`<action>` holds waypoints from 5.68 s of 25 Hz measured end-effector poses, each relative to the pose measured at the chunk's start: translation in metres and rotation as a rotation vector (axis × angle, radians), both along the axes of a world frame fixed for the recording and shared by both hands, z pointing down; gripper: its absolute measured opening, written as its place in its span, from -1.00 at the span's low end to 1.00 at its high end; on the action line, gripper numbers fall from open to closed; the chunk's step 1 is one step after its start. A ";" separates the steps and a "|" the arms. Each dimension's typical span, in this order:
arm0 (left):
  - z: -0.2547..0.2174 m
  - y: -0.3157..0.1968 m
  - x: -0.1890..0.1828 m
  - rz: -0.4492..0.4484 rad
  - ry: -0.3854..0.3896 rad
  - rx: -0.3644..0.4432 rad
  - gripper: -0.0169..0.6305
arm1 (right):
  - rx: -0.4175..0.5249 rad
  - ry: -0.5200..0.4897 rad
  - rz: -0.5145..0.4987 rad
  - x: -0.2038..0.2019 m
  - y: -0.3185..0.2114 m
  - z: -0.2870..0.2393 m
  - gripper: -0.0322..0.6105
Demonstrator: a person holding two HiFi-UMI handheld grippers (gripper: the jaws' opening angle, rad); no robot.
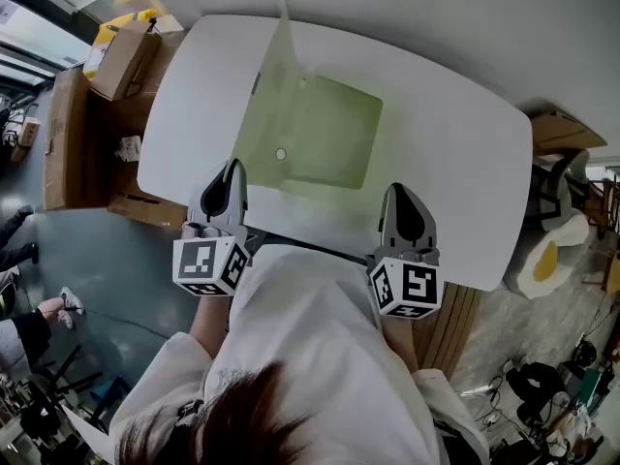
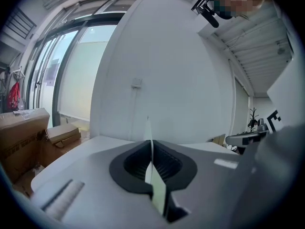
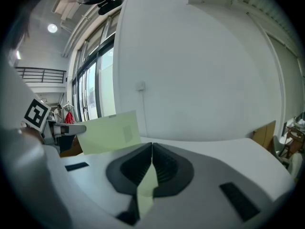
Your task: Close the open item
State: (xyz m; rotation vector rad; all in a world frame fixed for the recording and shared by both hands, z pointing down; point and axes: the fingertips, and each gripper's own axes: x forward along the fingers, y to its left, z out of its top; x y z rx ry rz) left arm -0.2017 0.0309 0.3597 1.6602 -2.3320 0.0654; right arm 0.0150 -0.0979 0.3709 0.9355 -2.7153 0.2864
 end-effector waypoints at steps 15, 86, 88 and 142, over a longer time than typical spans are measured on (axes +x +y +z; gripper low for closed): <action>-0.002 -0.012 0.030 0.067 -0.040 -0.012 -0.92 | -0.007 0.000 0.016 0.014 0.001 0.002 -0.87; 0.025 -0.060 0.132 0.626 -0.001 -0.101 -0.88 | -0.057 0.143 0.283 0.010 0.057 0.034 -0.87; 0.025 -0.063 0.137 0.631 -0.005 -0.104 -0.88 | -0.058 0.144 0.280 0.013 0.058 0.034 -0.87; 0.099 -0.098 0.201 0.665 -0.071 -0.266 -0.84 | -0.065 0.136 0.197 0.050 0.024 0.038 -0.87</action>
